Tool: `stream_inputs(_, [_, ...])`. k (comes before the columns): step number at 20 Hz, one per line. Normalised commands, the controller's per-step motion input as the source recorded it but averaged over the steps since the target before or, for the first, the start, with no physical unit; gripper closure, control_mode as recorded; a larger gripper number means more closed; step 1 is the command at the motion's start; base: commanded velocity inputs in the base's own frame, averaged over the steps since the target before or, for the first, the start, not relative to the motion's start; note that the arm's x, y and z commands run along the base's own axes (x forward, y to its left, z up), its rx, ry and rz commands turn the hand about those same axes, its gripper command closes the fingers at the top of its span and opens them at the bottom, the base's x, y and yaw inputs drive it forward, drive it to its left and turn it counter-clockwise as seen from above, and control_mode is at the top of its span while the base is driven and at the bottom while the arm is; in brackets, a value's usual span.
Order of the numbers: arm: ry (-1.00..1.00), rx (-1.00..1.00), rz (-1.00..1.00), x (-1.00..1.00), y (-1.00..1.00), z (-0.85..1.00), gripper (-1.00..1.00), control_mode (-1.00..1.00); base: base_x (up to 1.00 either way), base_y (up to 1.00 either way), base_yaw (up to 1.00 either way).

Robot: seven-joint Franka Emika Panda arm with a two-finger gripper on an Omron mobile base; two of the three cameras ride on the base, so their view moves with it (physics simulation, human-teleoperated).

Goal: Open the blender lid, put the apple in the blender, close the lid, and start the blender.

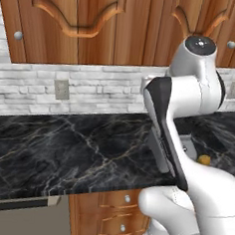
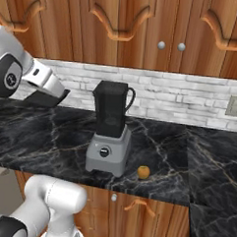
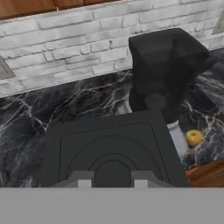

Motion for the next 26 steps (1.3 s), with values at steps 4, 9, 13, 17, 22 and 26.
stream_inputs(4, [0.16, -0.02, 0.03, 0.0, 0.78, -0.16, 1.0, -1.0, 0.0, 0.0, 0.0])
stream_inputs(9, [0.16, 0.0, 0.12, 0.15, 0.58, -0.54, 1.0, -1.0, 0.0, 0.0, 0.0])
stream_inputs(13, [0.08, 0.04, 0.14, 0.41, 0.48, -0.96, 1.0, -1.0, 0.0, 0.0, 0.0])
stream_inputs(17, [-0.02, 0.05, 0.09, 0.52, 0.15, -1.0, 1.0, -1.0, 0.0, 0.0, 0.0])
stream_inputs(22, [-0.01, 0.0, 0.02, 0.56, 0.11, -0.97, 1.0, -1.0, 0.0, 0.0, 0.0])
stream_inputs(26, [0.04, 0.0, 0.0, 0.53, 0.13, -0.82, 1.0, -1.0, 0.0, 0.0, 0.0])
